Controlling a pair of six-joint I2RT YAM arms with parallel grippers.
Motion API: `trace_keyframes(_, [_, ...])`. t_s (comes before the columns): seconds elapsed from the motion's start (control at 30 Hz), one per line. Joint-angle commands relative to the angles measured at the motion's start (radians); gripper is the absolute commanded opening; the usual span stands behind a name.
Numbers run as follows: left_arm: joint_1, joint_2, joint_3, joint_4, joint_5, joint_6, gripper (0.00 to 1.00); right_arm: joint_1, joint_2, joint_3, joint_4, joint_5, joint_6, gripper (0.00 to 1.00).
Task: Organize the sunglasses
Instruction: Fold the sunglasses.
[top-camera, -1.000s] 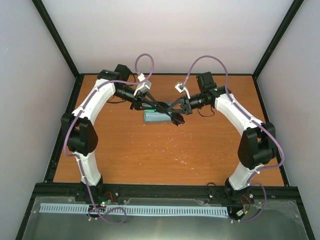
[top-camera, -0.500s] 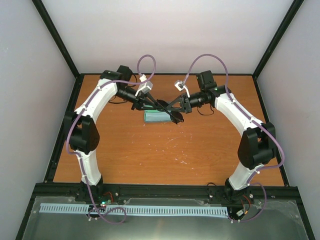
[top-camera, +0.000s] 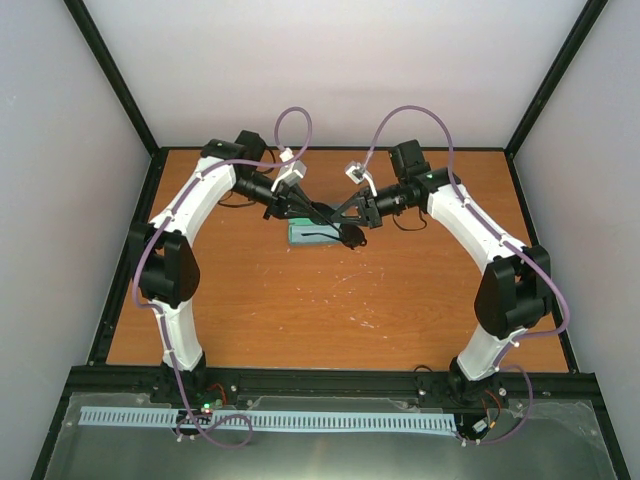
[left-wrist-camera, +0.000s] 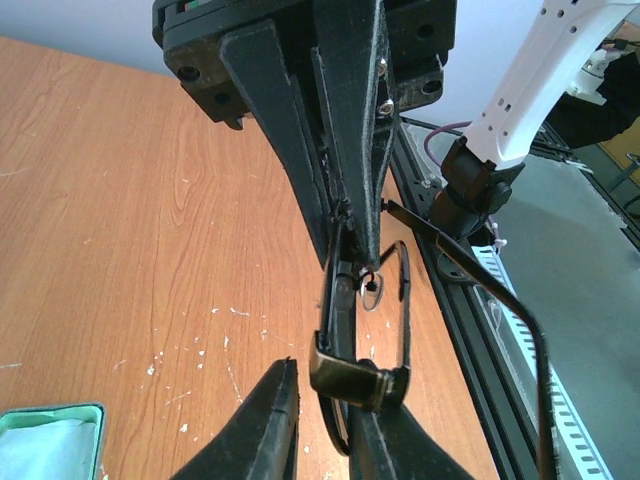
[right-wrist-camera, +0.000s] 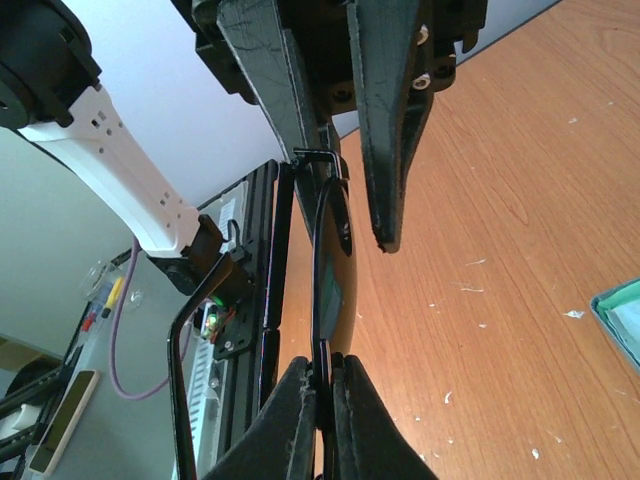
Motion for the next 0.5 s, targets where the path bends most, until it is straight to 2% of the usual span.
trace_keyframes(0.0, [-0.006,0.013,0.039,0.005,0.021,0.006,0.13,0.025,0.010,0.032,-0.034,-0.039,-0.040,0.03])
trace_keyframes(0.23, [-0.007,0.015,0.039,0.001,0.024,0.007,0.01,0.024,0.011,0.030,-0.008,-0.026,-0.022,0.03])
trace_keyframes(0.3, [-0.007,0.013,0.040,0.002,0.023,0.001,0.01,0.026,0.011,0.025,0.014,0.006,0.005,0.13])
trace_keyframes(0.47, [-0.006,0.012,0.019,0.000,0.035,-0.017,0.01,0.013,-0.002,-0.023,0.113,0.053,0.076,0.21])
